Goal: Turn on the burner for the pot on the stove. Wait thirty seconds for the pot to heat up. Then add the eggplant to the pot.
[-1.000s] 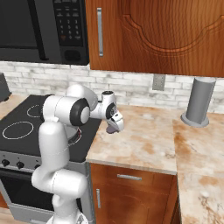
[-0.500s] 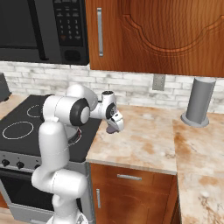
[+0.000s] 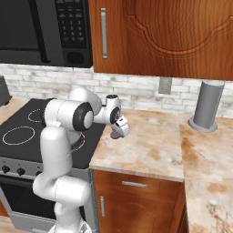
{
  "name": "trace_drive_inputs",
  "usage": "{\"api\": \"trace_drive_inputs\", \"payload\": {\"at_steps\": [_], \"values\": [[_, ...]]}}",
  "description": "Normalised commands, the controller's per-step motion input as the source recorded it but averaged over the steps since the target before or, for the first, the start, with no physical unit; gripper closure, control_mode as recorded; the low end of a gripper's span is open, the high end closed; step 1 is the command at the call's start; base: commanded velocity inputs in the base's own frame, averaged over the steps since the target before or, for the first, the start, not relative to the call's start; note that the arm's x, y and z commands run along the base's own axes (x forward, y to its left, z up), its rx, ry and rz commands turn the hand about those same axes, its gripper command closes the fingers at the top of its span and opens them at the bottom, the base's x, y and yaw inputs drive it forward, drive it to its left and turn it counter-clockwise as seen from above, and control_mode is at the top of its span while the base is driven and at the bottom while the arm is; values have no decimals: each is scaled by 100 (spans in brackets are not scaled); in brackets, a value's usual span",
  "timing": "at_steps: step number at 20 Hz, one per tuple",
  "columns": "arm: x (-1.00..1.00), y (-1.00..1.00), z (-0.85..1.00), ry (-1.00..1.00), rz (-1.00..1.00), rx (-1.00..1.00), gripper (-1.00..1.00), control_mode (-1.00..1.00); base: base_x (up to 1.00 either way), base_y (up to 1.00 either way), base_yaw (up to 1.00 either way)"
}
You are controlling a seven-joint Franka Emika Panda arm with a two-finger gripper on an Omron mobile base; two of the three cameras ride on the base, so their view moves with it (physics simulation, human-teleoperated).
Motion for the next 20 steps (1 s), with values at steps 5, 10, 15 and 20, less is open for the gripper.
{"api": "trace_drive_inputs", "payload": {"at_steps": [5,10,15,20], "values": [[0,0,0,0,0,0,-100,-100,0,0,0],[0,0,0,0,0,0,-100,-100,0,0,0],[0,0,0,0,0,0,-100,-100,0,0,0],[0,0,0,0,0,0,-100,-100,0,0,0]]}}
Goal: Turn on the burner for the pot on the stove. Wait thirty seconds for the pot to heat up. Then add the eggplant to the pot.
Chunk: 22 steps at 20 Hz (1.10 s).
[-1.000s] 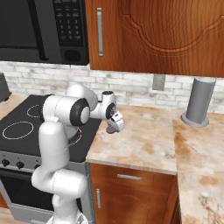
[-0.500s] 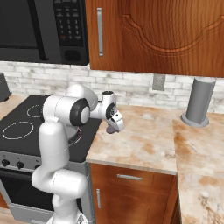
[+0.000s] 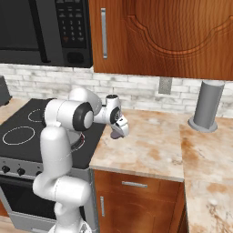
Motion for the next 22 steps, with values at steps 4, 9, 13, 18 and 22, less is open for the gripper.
{"api": "trace_drive_inputs", "payload": {"at_steps": [4,9,13,18,22], "values": [[0,0,0,0,0,0,-100,-100,0,0,0],[0,0,0,0,0,0,-100,-100,0,0,0],[0,0,0,0,0,0,-100,-100,0,0,0],[0,0,0,0,0,0,-100,-100,0,0,0],[0,0,0,0,0,0,-100,-100,0,0,0]]}}
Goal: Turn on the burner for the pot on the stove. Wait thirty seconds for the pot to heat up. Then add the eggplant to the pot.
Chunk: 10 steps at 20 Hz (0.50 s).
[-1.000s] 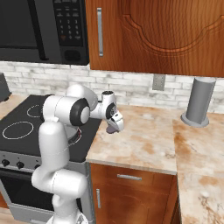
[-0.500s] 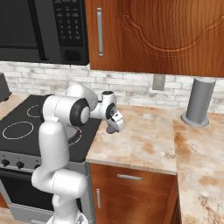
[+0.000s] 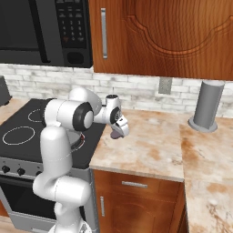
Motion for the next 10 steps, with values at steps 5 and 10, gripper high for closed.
{"api": "trace_drive_inputs", "payload": {"at_steps": [5,10], "values": [[0,0,0,0,0,0,-100,-100,0,0,0],[0,0,0,0,0,0,-100,-100,0,0,0]]}}
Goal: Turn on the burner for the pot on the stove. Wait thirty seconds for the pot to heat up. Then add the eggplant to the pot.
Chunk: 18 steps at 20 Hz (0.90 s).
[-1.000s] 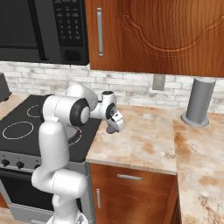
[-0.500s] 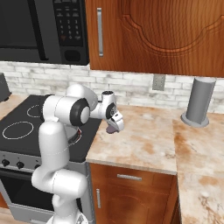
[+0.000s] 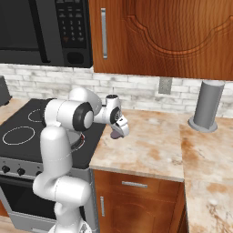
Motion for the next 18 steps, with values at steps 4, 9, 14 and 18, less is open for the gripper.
{"api": "trace_drive_inputs", "payload": {"at_steps": [4,9,14,18], "values": [[0,0,0,0,0,0,-100,-100,0,0,0],[0,0,0,0,0,0,-100,-100,0,0,0],[0,0,0,0,0,0,-100,-100,0,0,0],[0,0,0,0,0,0,-100,-100,0,0,0]]}}
